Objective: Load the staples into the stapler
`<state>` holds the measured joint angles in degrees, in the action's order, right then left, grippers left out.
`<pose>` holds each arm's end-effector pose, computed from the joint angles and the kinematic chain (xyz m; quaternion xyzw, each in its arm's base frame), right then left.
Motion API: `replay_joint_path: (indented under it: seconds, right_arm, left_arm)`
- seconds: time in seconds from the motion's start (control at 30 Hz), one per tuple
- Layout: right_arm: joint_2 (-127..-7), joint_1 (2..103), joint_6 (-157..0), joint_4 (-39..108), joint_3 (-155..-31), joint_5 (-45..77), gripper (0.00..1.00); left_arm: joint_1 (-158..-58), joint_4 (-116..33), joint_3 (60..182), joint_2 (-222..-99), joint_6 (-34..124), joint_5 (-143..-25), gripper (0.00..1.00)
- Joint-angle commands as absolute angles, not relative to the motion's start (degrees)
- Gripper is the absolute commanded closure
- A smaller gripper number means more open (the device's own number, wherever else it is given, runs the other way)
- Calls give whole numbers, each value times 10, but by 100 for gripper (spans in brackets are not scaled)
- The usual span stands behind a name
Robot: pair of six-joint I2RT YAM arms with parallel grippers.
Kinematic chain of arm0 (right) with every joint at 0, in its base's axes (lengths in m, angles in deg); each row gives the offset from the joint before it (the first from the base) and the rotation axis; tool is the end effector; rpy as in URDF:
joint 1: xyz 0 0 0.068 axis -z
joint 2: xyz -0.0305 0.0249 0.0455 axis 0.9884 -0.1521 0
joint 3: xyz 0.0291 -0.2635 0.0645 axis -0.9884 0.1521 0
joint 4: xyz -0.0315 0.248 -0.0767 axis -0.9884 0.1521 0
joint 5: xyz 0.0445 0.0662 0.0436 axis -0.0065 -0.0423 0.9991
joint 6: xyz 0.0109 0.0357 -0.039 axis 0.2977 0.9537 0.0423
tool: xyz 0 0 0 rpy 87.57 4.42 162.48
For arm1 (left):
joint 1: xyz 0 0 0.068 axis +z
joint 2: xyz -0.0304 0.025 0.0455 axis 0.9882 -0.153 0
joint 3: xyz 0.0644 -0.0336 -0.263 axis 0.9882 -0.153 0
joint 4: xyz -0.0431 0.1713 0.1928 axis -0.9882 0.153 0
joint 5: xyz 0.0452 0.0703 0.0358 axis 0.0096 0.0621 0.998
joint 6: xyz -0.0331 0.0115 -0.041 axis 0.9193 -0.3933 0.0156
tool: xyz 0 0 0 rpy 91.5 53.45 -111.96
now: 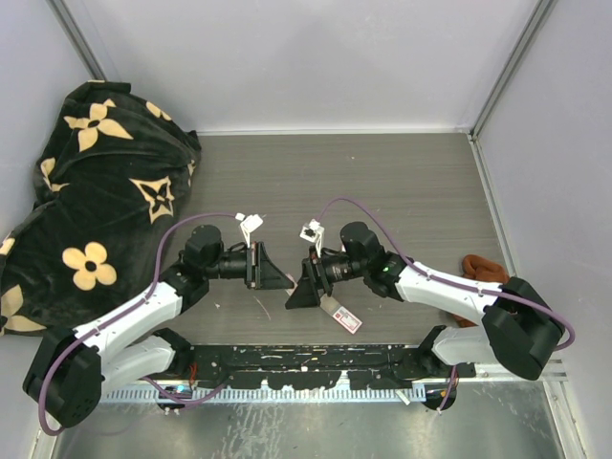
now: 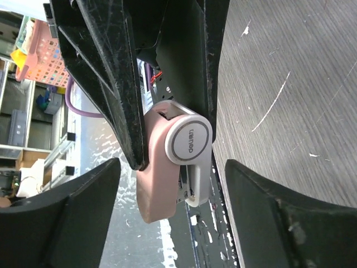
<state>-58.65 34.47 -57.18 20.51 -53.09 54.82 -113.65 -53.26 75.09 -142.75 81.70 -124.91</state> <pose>0.1620 0.2100 0.2265 -0.3375 0.7243 0.5668 0.2003 0.1644 -0.1366 0.2298 0.1391 0.7625 -0.6037 0.1866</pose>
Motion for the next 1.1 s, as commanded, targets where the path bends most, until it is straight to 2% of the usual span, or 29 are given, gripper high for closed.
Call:
replay_joint_path:
  seconds: [0.0, 0.13, 0.3, 0.33, 0.37, 0.4, 0.43, 0.47, 0.5, 0.73, 0.77, 0.87, 0.93, 0.97, 1.07]
  right_arm:
    - [-579, 342, -570, 186, -543, 560, 13]
    - [-573, 346, -570, 185, -539, 560, 11]
    - [-562, 356, -560, 174, -526, 573, 15]
    - [-561, 358, -556, 167, -523, 579, 22]
    - [-561, 359, -550, 160, -521, 585, 36]
    - [-561, 360, -544, 152, -518, 590, 58]
    - [-561, 360, -539, 144, -515, 590, 88]
    - [-561, 361, -531, 139, -514, 586, 98]
    - [-561, 361, -528, 134, -512, 582, 99]
    - [-549, 363, -522, 133, -513, 565, 99]
    - [-551, 362, -519, 136, -516, 568, 94]
    - [-560, 363, -510, 135, -524, 585, 46]
    - [-562, 363, -509, 129, -522, 590, 26]
    - [-561, 363, -511, 128, -521, 591, 22]
    - [-558, 364, -514, 126, -518, 601, 19]
  left_arm:
    - [-1141, -568, 774, -1408, 811, -1259, 100]
    - [-1141, -568, 774, -1408, 811, -1261, 100]
    - [-1141, -568, 770, -1406, 812, -1257, 100]
    - [-1141, -569, 770, -1406, 813, -1256, 100]
    - [-1141, -569, 769, -1405, 813, -1254, 100]
    - [-1141, -569, 769, -1404, 813, -1254, 100]
    - [-1141, -569, 770, -1404, 814, -1253, 100]
    - [-1141, -569, 771, -1404, 814, -1253, 100]
    - [-1141, -568, 771, -1404, 814, -1253, 100]
    - [-1140, -552, 775, -1398, 816, -1240, 97]
    - [-1141, -548, 775, -1398, 816, -1235, 93]
    - [-1141, -546, 773, -1398, 816, -1228, 95]
    - [-1141, -556, 770, -1398, 821, -1228, 99]
    - [-1141, -561, 769, -1398, 824, -1228, 99]
    - [-1141, -574, 769, -1396, 834, -1235, 100]
